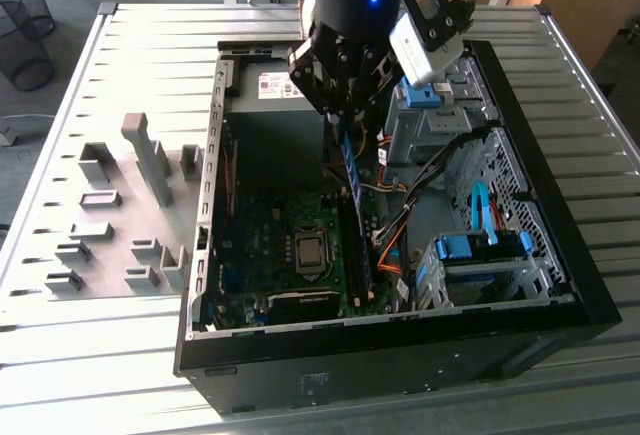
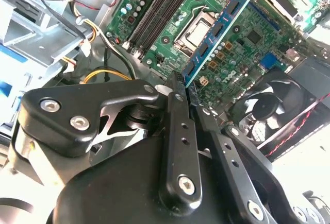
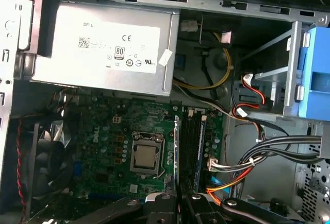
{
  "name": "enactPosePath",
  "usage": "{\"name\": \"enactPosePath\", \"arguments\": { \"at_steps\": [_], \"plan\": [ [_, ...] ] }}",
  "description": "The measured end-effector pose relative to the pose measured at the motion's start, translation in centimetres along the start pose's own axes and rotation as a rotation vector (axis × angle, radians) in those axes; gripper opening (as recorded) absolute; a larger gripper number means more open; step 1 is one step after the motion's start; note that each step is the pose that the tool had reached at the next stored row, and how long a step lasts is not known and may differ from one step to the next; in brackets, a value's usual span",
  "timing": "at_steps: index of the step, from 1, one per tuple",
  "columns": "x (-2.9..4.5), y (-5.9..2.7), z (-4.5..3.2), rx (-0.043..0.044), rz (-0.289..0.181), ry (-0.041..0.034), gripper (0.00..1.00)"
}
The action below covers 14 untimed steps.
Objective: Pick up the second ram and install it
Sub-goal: 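Insert the second ram into the second slot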
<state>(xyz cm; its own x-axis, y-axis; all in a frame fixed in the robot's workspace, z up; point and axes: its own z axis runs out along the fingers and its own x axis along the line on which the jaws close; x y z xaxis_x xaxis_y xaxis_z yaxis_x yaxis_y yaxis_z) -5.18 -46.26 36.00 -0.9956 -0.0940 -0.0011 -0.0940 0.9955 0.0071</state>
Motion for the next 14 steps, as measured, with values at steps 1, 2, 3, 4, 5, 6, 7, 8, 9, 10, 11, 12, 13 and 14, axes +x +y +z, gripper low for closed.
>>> {"name": "enactPosePath", "arguments": {
  "at_steps": [1,2,3,4,5,6,7,8,9,10,11,12,13,14],
  "plan": [
    [-0.08,-0.01,0.01,0.0000,0.000,0.0000,0.14],
    [-0.23,-0.02,0.04,-0.0002,0.001,-0.0001,0.14],
    [-0.41,-0.04,0.08,-0.0001,0.002,-0.0001,0.14],
    [-0.57,-0.05,0.11,0.0000,0.003,0.0000,0.14],
    [-0.70,-0.06,0.16,0.0000,0.005,-0.0001,0.14],
    [-0.76,-0.07,0.21,0.0001,0.011,0.0000,0.14],
    [-0.78,-0.07,0.28,0.0000,0.019,-0.0001,0.14],
    [-0.78,-0.07,0.33,0.0001,0.030,-0.0002,0.14],
    [-0.79,-0.07,0.40,0.0000,0.042,-0.0003,0.14],
    [-0.80,-0.07,0.49,0.0000,0.053,-0.0004,0.14],
    [-0.81,-0.07,0.60,-0.0002,0.059,-0.0005,0.14],
    [-0.82,-0.07,0.68,-0.0014,0.059,-0.0006,0.14],
    [-0.83,-0.07,0.81,-0.0014,0.059,-0.0006,0.14],
    [-0.83,-0.08,0.98,-0.0014,0.059,-0.0005,0.14]
  ]
}}
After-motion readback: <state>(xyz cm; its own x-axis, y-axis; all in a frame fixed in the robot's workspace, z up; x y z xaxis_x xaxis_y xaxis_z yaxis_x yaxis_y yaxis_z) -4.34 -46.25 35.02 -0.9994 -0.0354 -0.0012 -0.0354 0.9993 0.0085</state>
